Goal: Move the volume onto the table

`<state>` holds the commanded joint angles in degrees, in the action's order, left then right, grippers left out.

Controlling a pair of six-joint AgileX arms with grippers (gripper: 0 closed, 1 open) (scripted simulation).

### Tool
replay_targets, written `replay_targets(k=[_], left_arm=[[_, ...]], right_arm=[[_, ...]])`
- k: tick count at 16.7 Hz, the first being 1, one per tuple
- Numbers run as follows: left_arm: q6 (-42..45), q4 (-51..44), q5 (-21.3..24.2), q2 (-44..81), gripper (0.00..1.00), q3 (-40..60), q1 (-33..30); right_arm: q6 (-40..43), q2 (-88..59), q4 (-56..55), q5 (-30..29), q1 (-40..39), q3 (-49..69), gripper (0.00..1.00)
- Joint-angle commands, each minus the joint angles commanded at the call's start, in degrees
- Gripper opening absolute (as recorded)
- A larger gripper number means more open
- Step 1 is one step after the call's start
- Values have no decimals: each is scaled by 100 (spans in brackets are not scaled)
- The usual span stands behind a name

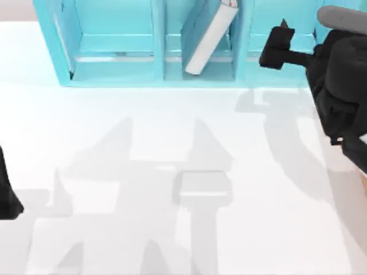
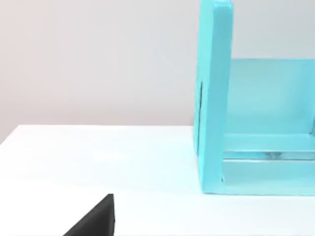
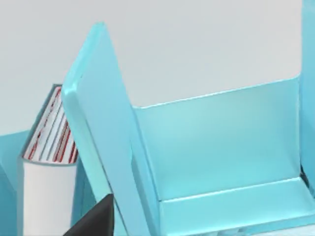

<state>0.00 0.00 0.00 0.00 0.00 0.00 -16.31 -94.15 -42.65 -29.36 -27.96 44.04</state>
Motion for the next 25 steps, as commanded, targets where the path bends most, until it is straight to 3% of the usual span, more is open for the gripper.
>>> replay_targets(k=[6, 11, 19, 25], left_arm=[[0, 0, 0, 0, 100, 0, 0], [0, 0, 0, 0, 100, 0, 0], [0, 0, 0, 0, 100, 0, 0], [0, 0, 0, 0, 100, 0, 0]], right_arm=[[-572, -2941, -1525, -888, -856, 1614, 100], [-836, -4172, -2258, -1262, -1234, 2391, 100], [-849, -4276, -2258, -1250, -1213, 2511, 100], [-826, -4873, -1641, -915, -882, 3761, 100]])
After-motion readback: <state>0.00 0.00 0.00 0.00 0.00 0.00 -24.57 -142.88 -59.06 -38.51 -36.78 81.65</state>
